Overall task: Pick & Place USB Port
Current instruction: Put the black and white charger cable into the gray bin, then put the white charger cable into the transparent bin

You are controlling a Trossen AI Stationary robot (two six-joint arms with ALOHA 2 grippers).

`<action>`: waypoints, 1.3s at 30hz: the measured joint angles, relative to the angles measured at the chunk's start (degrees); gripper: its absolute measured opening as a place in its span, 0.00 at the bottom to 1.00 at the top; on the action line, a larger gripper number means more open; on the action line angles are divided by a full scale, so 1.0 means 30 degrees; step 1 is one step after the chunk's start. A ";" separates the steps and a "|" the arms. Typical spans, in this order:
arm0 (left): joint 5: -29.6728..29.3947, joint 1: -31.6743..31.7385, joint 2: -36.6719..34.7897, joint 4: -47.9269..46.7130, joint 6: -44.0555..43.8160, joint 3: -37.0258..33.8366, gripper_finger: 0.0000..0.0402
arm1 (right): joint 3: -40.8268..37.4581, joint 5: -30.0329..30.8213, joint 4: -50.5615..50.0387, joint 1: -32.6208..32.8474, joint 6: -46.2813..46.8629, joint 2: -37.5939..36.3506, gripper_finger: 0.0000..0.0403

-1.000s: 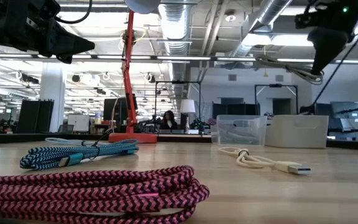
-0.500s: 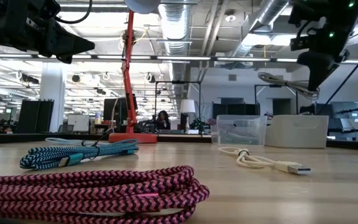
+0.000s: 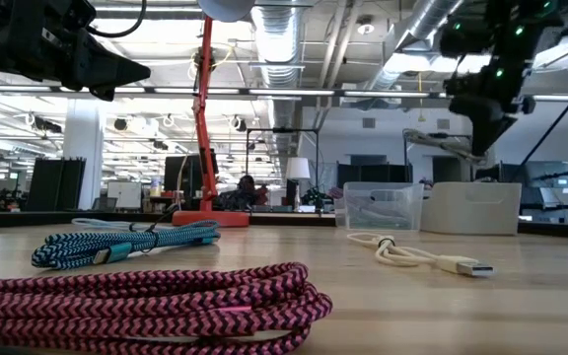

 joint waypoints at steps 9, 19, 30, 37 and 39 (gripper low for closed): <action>-0.0007 0.0000 0.0000 0.0000 0.0000 0.0000 0.01 | 0.0000 -0.0377 0.0551 -0.2046 -0.0904 0.3150 0.00; 0.0000 -0.0003 0.0000 -0.0015 0.0000 0.0000 0.01 | 0.0000 -0.1423 0.1885 -0.3291 -0.1696 0.5492 0.00; 0.0000 -0.0007 0.0000 -0.0015 0.0000 0.0000 0.01 | 0.0000 -0.1832 0.1820 -0.3269 -0.1696 0.6458 0.10; 0.0000 -0.0005 0.0000 -0.0015 0.0000 0.0000 0.01 | 0.0007 -0.1827 0.1647 -0.3255 -0.1702 0.6317 0.16; 0.0000 0.0000 0.0000 -0.0015 0.0000 0.0000 0.01 | 0.0007 -0.1831 0.1446 -0.3248 -0.1844 0.6143 0.16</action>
